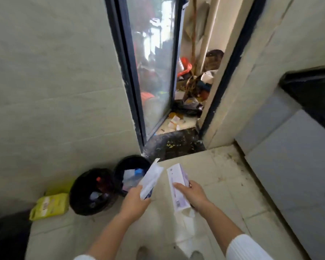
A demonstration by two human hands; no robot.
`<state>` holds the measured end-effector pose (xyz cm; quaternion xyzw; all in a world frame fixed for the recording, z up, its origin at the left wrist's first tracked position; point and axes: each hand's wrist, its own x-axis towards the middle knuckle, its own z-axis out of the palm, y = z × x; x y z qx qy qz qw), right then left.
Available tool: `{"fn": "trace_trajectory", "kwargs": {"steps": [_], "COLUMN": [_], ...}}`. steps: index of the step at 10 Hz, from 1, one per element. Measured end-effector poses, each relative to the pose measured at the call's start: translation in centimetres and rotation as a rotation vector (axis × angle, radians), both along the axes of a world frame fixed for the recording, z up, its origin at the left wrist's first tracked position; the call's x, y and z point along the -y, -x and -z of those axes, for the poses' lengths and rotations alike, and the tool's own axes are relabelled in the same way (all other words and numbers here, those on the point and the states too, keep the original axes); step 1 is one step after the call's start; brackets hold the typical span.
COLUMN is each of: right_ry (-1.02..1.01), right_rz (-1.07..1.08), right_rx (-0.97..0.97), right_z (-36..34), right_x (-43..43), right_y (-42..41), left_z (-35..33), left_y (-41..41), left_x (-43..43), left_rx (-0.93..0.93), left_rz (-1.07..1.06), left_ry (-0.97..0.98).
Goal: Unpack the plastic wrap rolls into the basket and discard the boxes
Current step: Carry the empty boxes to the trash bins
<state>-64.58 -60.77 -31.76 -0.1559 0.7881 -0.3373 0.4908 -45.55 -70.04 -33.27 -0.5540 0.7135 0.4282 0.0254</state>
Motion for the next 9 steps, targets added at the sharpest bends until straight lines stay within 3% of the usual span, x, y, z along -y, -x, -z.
{"fn": "trace_trajectory", "kwargs": {"steps": [1, 3, 6, 7, 9], "right_ry": [-0.039, -0.178, -0.219, -0.216, -0.185], "right_rz": [-0.077, -0.162, -0.129, -0.078, -0.075], "right_rx": [0.055, 0.141, 0.150, 0.191, 0.235], "right_z": [3.4, 16.4, 39.5, 41.5, 32.4], "right_x": [5.3, 14.3, 21.7, 22.3, 22.4], "right_y": [-2.8, -5.3, -6.0, -5.9, -5.8], "left_z": [3.2, 16.3, 37.8, 39.5, 31.1], "left_y": [-3.1, -4.7, -4.0, -3.7, -3.9], "left_x": [3.6, 9.8, 15.4, 16.1, 17.6], "left_rx": [0.039, 0.001, -0.053, -0.080, -0.041], "left_rz": [-0.146, -0.384, -0.395, -0.417, -0.397], "left_ry": [-0.048, -0.234, -0.220, -0.231, -0.169]}}
